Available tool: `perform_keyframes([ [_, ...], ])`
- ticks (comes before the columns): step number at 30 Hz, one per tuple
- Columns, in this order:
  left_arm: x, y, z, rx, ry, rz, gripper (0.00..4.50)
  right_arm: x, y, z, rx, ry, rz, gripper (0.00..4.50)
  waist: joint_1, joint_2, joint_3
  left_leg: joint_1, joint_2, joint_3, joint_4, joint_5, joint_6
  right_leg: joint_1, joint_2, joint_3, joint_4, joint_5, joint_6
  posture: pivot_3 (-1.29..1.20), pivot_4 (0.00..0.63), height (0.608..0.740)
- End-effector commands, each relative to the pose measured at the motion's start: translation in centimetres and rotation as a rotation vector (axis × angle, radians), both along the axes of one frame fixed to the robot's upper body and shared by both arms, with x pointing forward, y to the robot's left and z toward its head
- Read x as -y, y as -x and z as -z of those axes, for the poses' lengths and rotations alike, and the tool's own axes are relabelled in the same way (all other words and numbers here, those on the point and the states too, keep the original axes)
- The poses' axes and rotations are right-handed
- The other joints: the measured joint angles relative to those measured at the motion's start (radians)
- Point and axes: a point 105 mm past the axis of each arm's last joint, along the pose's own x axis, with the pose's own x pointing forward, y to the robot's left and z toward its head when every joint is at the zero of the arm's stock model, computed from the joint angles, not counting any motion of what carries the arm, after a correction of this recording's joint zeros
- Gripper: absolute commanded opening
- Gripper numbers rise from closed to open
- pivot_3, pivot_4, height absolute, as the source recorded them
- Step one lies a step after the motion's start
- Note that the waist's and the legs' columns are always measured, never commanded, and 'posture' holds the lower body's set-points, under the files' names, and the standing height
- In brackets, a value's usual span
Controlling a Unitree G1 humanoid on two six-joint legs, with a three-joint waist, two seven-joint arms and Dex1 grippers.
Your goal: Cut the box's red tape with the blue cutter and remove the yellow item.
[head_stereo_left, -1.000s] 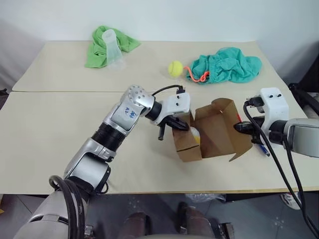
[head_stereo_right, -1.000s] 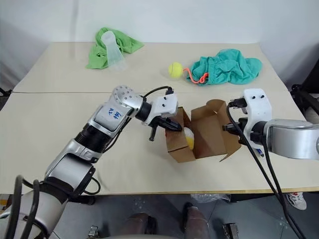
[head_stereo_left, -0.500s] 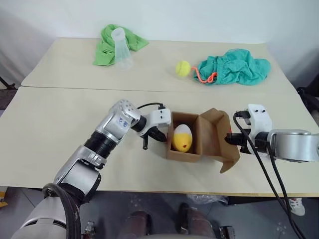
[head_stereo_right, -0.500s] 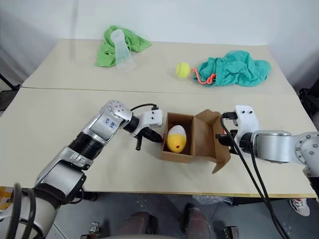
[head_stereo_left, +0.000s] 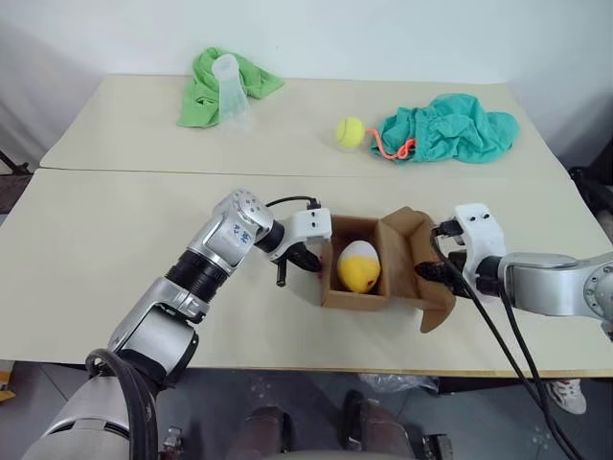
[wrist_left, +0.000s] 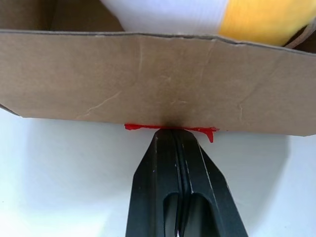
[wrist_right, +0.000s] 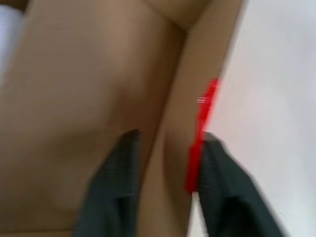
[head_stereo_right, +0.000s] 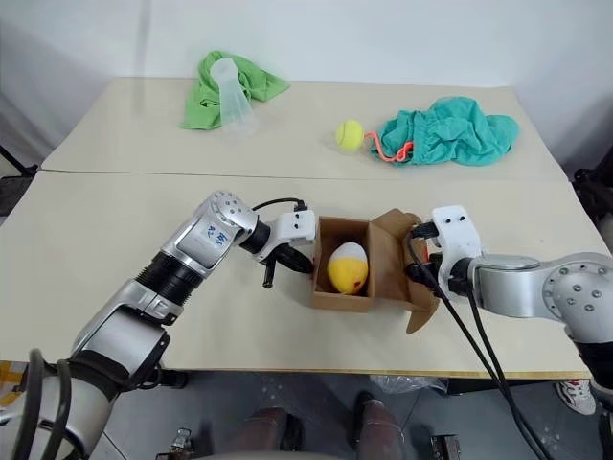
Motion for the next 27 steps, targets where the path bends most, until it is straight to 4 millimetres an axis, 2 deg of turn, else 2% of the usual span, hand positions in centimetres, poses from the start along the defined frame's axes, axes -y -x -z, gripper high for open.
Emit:
perform_keyframes([
  [1, 0.8, -0.1, -0.2, 0.023, -0.005, 0.019, 0.00, -0.5, -0.1, -2.2, 0.087, 0.000, -0.052, 3.04, 0.001, 0.000, 0.000, 0.000, 0.000, 0.000, 0.000, 0.000, 0.000, 0.000, 0.000, 0.000, 0.000, 0.000, 0.000, 0.00, 0.150, 0.740],
  [5, 0.9, -0.2, -0.2, 0.024, -0.004, 0.019, 0.00, 0.1, -0.2, -3.2, 0.129, 0.024, -0.060, 4.45, 0.002, 0.000, 0.000, 0.000, 0.000, 0.000, 0.000, 0.000, 0.000, 0.000, 0.000, 0.000, 0.000, 0.000, 0.000, 0.00, 0.150, 0.740],
  [12, 0.1, -0.9, -0.4, 0.028, -0.002, -0.019, 0.00, 2.6, -0.5, -6.2, 0.286, 0.115, -0.058, 4.45, 0.005, 0.000, 0.000, 0.000, -0.001, 0.000, 0.000, -0.001, 0.001, 0.000, 0.000, -0.001, 0.000, 0.000, 0.000, 0.00, 0.150, 0.740],
  [20, -1.9, -3.7, -3.1, 0.068, 0.072, -0.172, 0.00, 4.6, 0.6, -8.4, 0.405, 0.224, -0.156, 4.45, -0.005, 0.000, 0.001, -0.001, -0.001, 0.002, 0.000, -0.001, 0.002, -0.001, 0.002, -0.001, 0.000, 0.000, 0.001, 0.00, 0.150, 0.740],
  [23, -1.9, -4.7, -5.6, 0.110, 0.170, -0.224, 0.59, 5.4, 1.1, -9.6, 0.456, 0.230, -0.170, 4.50, -0.005, -0.001, 0.001, -0.001, -0.001, 0.003, 0.000, -0.002, 0.003, -0.002, 0.002, 0.000, 0.000, 0.001, 0.001, 0.00, 0.150, 0.740],
  [24, -1.9, -5.0, -6.2, 0.120, 0.188, -0.233, 0.86, 5.6, 1.3, -9.7, 0.467, 0.232, -0.175, 4.50, -0.003, -0.001, 0.002, -0.001, -0.001, 0.004, 0.000, -0.002, 0.003, -0.002, 0.002, 0.000, 0.000, 0.001, 0.002, 0.00, 0.150, 0.740],
  [27, -0.9, -4.7, -9.7, 0.149, 0.262, -0.185, 1.77, 5.7, 2.8, -10.5, 0.508, 0.231, -0.239, 4.50, 0.002, -0.002, 0.002, -0.002, -0.002, 0.003, 0.000, -0.002, 0.003, -0.002, 0.002, 0.000, -0.001, 0.001, 0.002, 0.00, 0.150, 0.740],
])
